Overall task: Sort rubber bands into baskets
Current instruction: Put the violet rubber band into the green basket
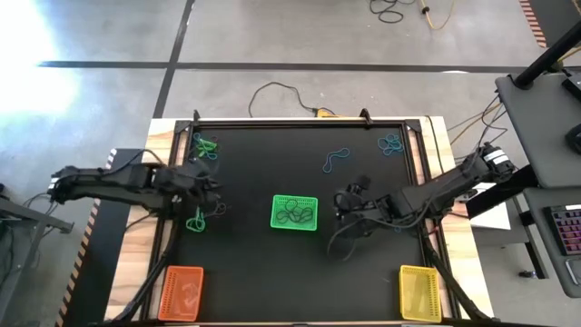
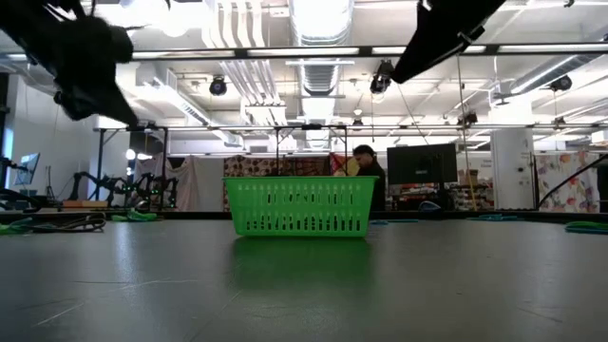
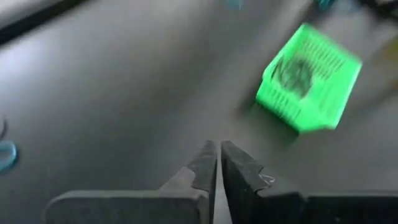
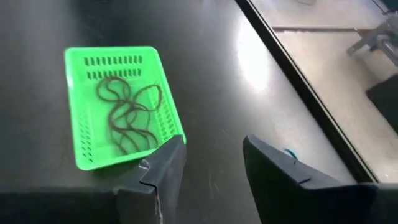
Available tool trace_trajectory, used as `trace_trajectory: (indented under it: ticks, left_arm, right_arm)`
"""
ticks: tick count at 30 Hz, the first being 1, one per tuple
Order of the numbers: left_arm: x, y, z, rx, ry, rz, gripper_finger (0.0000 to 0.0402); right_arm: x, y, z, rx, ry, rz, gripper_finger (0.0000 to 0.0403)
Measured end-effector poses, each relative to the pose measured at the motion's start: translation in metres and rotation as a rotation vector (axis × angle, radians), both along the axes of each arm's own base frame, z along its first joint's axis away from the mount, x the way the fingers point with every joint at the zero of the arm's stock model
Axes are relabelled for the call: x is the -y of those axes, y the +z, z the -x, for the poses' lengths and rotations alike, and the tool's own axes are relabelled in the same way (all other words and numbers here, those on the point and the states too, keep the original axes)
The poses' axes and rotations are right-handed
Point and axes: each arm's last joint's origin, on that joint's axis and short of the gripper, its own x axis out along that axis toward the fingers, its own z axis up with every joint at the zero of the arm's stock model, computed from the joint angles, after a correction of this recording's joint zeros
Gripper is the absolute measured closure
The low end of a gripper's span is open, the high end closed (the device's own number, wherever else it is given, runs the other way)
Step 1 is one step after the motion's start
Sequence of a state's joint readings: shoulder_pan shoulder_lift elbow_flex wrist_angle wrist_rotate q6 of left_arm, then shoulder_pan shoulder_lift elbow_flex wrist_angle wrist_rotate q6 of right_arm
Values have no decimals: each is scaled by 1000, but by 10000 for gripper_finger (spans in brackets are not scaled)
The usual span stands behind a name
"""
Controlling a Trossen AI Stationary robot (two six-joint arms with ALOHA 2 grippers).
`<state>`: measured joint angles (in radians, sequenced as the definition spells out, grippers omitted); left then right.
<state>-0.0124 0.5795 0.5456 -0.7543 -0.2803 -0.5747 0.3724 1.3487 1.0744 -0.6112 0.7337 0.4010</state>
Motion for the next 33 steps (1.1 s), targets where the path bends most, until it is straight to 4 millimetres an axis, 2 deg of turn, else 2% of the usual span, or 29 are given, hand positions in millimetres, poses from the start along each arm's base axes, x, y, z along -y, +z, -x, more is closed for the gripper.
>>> trace_trajectory:
  ticks: [5,11,14,21,33]
  left_arm:
    - [2,-16,-6,-158,10,114,350]
    - [4,-38,-16,-292,37,168,285]
    - [4,-51,-20,-374,46,187,269]
    - [4,-72,-31,-486,99,208,265]
    - [1,-97,-49,-599,183,226,267]
  right_arm:
    - [-10,-5,5,1,27,-12,233]
    - [-22,-15,13,-4,43,-34,230]
    - [-27,-20,18,-2,45,-50,231]
    - [-39,-20,23,5,76,-73,229]
    - [-39,-20,23,16,70,-84,230]
